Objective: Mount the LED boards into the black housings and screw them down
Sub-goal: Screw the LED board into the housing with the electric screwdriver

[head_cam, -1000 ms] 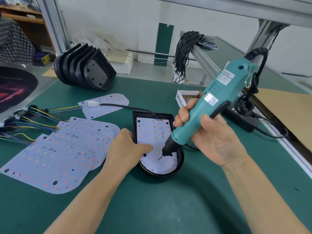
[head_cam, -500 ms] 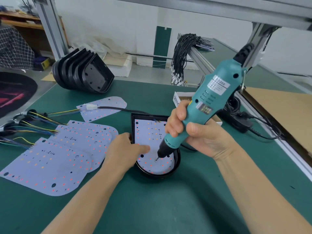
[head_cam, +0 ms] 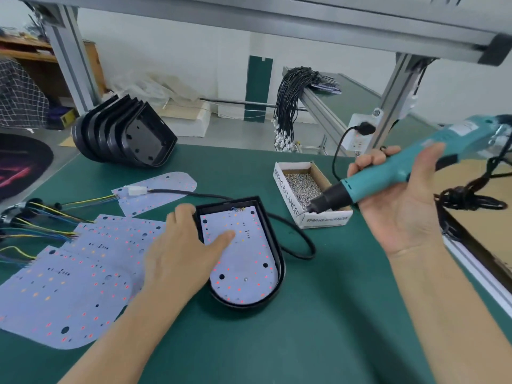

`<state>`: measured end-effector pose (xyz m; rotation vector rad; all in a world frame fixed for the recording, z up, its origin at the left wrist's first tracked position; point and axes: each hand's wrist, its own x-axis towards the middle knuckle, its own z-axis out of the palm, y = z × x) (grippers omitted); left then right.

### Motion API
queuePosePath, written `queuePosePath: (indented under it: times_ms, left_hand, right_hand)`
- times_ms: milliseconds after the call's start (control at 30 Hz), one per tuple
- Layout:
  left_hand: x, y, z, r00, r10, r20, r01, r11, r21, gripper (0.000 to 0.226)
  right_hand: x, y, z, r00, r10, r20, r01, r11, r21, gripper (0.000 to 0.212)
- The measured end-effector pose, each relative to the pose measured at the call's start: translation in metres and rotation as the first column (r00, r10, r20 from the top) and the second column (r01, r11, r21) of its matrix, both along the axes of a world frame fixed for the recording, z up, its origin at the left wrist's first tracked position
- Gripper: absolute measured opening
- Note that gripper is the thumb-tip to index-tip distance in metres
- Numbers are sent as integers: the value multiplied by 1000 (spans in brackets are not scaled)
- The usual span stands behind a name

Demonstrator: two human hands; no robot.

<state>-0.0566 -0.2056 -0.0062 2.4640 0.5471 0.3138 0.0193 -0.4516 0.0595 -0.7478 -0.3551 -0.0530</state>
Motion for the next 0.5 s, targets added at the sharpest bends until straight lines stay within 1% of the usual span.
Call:
queuePosePath:
  times_ms: [33,67,100,133,167,200,233,300,367,433,500]
  left_hand:
    - [7,-4,7,992,-32,119,22,997,77,50]
    - [18,-11,13,965,-95,243,64,989,131,43]
    - [32,-21,19,934,-180,309,120,972,202,34]
    - [47,-32,25,908,-276,315,190,941,280,25]
    - [64,-46,29,889,-366,276,266,902,340,18]
    - [82,-61,32,871,-440,219,339,861,378,16]
    - [99,-75,34,851,-502,154,413,820,396,17]
    - [129,-100,31,813,-582,27,531,760,375,20]
    - [151,-117,21,801,-589,-108,583,727,362,21]
    - [164,-129,12,793,-556,-250,608,696,381,19]
    - [169,-136,8,795,-538,-281,607,693,389,19]
  right_hand:
    - [0,-4,0,999,-35,-6,35,999,20,42]
    - [1,-7,1,998,-65,-10,65,997,48,42]
    - [2,-11,3,996,-91,-12,92,993,78,43]
    - [3,-14,4,993,-114,-11,115,988,100,43]
    - [3,-16,6,991,-133,-8,133,985,108,43]
    - [4,-18,8,989,-146,-2,145,984,107,44]
    - [4,-20,10,988,-154,4,153,983,99,45]
    - [3,-23,12,987,-159,9,157,984,77,50]
    - [2,-26,14,988,-155,3,154,986,65,52]
    - [1,-28,14,986,-165,-8,165,984,60,50]
    - [0,-32,13,983,-183,-17,184,982,51,46]
